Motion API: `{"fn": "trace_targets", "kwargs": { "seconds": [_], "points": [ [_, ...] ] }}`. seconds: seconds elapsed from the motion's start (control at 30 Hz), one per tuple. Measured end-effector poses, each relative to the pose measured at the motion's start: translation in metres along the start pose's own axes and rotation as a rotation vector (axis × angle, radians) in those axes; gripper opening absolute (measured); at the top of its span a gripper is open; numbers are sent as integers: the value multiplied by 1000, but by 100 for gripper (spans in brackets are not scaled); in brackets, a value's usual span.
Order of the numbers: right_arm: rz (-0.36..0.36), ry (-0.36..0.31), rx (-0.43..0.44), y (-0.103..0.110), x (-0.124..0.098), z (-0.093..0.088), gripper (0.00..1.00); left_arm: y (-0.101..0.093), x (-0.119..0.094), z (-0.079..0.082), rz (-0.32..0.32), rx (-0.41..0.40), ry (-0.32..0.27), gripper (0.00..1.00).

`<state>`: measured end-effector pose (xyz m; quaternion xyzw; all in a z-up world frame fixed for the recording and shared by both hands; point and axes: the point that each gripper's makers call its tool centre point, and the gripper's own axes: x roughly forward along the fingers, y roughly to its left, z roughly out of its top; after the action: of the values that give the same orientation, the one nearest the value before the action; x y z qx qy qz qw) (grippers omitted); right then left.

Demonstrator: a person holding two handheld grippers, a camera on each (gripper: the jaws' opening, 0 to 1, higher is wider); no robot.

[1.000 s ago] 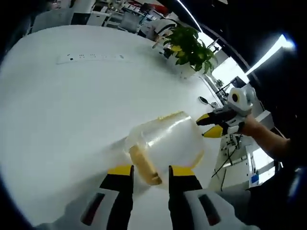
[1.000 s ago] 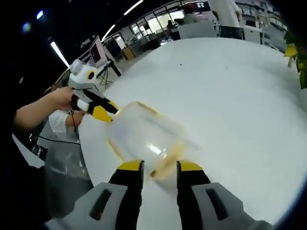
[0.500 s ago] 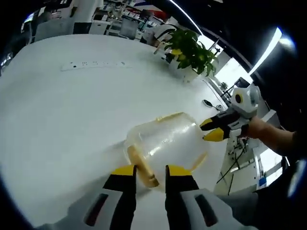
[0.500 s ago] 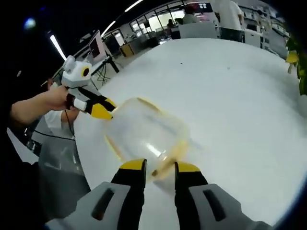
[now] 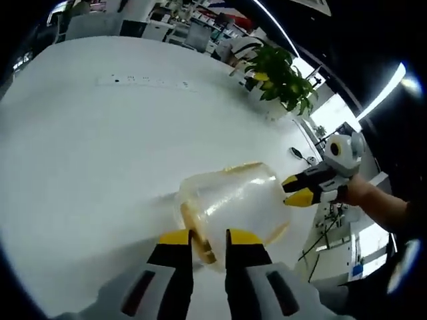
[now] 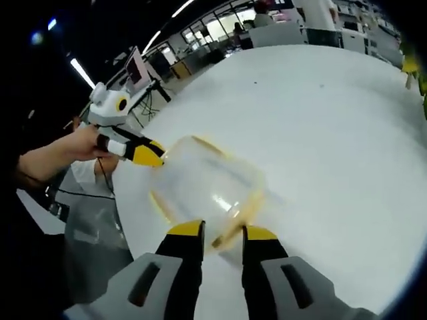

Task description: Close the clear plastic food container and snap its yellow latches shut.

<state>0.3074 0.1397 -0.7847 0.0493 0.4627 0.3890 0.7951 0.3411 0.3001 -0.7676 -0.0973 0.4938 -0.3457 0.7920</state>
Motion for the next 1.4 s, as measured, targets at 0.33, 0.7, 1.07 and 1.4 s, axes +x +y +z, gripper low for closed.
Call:
{"fn": "trace_targets", "kwargs": {
  "seconds": [0.33,0.7,1.07,1.4],
  "points": [
    [-50,-32,9,-1,-2,5,19,6,2,-1,50,1,-19,14],
    [-15,-20,9,-2,-2,7,20,3,13,-4,54,-32,-63,17],
    [13,-29,15,-2,-5,6,21,-1,16,-8,57,-26,-68,18],
    [-50,44,-185,-1,-5,11,24,-1,16,-2,71,104,-63,21]
  ]
}}
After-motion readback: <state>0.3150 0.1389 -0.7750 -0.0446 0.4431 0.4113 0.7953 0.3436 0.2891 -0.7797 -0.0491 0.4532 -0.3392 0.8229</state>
